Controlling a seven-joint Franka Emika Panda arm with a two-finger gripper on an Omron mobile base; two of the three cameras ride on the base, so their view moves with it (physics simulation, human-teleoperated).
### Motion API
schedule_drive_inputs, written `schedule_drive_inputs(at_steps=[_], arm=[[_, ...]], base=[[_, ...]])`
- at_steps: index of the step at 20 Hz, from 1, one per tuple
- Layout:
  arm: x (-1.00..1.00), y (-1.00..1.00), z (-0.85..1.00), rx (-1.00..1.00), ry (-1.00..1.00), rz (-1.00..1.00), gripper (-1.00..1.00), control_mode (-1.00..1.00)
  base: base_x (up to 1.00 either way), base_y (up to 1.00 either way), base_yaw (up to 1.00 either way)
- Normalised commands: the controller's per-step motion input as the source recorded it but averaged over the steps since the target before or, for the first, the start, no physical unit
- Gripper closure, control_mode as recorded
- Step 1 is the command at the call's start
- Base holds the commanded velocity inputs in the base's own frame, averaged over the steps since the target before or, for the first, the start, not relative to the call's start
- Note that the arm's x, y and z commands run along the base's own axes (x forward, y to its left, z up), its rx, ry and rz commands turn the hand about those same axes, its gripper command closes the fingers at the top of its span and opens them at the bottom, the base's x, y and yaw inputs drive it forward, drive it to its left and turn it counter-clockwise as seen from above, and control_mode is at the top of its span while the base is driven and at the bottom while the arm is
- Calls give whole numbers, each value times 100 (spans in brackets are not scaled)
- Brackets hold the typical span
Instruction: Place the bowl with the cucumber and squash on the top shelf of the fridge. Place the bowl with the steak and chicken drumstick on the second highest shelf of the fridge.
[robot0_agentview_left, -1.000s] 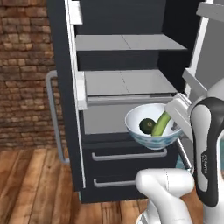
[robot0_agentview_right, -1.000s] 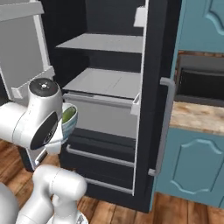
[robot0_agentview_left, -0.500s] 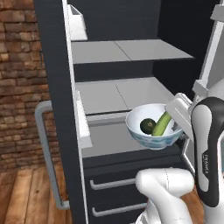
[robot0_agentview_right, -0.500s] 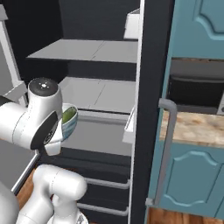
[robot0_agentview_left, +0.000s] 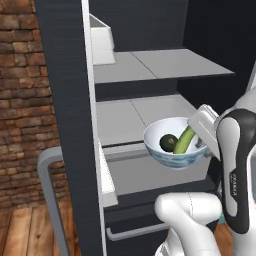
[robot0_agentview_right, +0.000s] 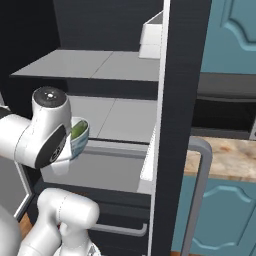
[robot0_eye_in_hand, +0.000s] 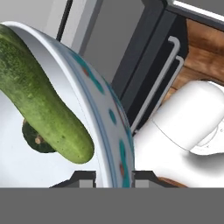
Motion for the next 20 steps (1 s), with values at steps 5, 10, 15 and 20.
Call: schedule_drive_inputs(at_steps=[5,10,15,20], arm=[[2,0,80,0,-25,-10,100,-100],[7,0,100,8,-18,-18,100,-100],[5,-14,61,33,-8,-6,100,-100],[43,6,27,0,-19,0,100,-100]], base=[[0,0,0],[0,0,0],[0,0,0],[0,0,0]])
